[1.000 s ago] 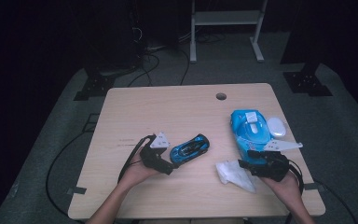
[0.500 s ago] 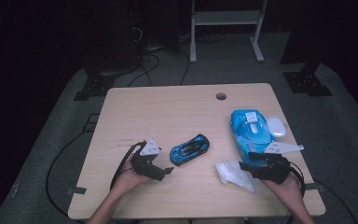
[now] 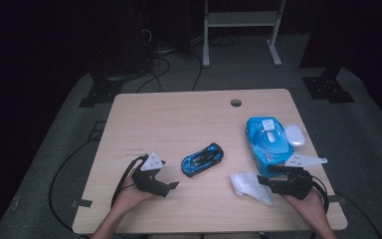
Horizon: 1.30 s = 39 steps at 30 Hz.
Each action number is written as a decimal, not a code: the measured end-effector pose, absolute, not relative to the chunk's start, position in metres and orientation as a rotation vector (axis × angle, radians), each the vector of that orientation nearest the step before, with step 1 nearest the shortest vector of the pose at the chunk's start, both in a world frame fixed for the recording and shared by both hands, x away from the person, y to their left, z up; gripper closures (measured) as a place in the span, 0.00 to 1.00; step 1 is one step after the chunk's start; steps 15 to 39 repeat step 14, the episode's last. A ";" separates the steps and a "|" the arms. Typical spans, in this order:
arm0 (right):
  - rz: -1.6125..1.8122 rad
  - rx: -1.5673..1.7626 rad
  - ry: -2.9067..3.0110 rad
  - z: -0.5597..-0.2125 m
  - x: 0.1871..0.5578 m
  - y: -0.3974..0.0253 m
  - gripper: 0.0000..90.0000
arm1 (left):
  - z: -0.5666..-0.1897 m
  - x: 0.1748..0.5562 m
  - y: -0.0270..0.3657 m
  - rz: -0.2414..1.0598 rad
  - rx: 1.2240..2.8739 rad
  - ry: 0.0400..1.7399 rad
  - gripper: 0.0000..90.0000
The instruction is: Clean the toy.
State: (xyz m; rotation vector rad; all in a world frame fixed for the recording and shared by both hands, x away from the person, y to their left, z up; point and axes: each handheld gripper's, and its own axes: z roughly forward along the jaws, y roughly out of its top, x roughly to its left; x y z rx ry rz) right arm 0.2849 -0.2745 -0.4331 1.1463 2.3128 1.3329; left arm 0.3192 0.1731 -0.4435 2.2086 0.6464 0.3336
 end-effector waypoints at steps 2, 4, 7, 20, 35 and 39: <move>1.333 1.149 2.313 -0.432 0.283 -0.275 0.40 | -0.443 0.317 0.176 0.335 2.196 0.648 0.11; 1.337 1.136 2.307 -0.431 0.280 -0.277 0.40 | -0.442 0.311 0.180 0.380 2.184 0.644 0.11; 1.359 1.135 2.295 -0.431 0.276 -0.281 0.38 | -0.442 0.306 0.181 0.377 2.169 0.629 0.11; 1.413 1.149 2.243 -0.438 0.269 -0.285 0.34 | -0.458 0.306 0.189 0.352 2.157 0.674 0.09; 1.413 1.149 2.243 -0.438 0.269 -0.285 0.34 | -0.458 0.306 0.189 0.352 2.157 0.674 0.09; 1.413 1.149 2.243 -0.438 0.269 -0.285 0.34 | -0.458 0.306 0.189 0.352 2.157 0.674 0.09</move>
